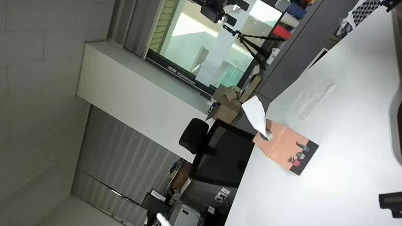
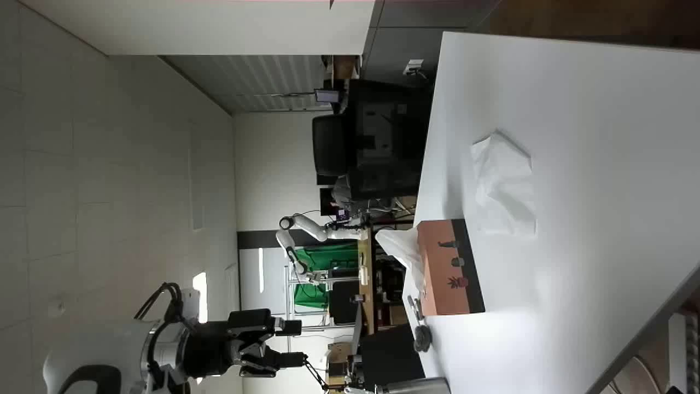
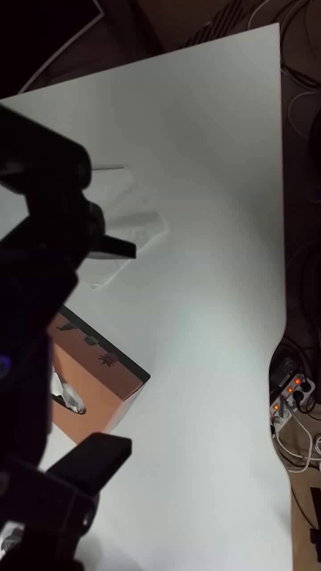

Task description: Take a piece of tissue from the tissue box and put it on the table

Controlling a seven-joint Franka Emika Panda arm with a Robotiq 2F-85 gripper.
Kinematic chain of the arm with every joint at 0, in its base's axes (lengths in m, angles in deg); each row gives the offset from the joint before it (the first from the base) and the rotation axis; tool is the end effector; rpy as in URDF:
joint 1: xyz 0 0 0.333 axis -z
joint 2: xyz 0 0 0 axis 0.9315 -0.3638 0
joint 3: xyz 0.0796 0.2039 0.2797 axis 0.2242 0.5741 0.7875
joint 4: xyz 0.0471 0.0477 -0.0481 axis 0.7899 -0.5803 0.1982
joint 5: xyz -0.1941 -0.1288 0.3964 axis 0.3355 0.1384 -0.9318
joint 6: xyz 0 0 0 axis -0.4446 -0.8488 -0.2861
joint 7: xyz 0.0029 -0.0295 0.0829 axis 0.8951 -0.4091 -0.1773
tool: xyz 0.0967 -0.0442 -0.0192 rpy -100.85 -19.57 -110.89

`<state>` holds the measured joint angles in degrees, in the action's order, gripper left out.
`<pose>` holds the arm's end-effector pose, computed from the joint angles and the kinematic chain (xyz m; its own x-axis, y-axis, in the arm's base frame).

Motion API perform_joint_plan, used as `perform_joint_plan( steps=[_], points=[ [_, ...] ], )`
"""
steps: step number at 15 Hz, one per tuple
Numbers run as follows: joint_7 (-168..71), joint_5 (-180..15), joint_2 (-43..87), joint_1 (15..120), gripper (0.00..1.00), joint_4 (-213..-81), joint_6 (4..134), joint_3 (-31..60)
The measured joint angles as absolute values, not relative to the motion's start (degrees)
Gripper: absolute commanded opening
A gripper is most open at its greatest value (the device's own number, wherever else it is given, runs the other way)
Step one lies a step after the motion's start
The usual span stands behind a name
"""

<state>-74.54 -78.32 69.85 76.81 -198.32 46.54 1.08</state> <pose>0.3791 -0.1957 0.4672 0.9999 0.0125 0.0113 0.0131 -0.9986 -0.0503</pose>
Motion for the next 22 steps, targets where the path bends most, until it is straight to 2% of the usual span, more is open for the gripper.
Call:
perform_joint_plan(
  steps=[10, 13, 18, 22],
  points=[
    [-74.5, -78.3, 69.8, 76.8, 1.00, -198.3, 46.5, 1.1],
    [-74.7, -80.5, 68.0, 76.8, 1.00, -198.3, 52.2, 0.7],
    [-77.8, -91.2, 52.6, 74.2, 1.00, -195.2, 71.0, -0.9],
    [-86.0, -106.2, 37.6, 72.5, 1.00, -186.3, 74.9, 0.1]
  ],
)
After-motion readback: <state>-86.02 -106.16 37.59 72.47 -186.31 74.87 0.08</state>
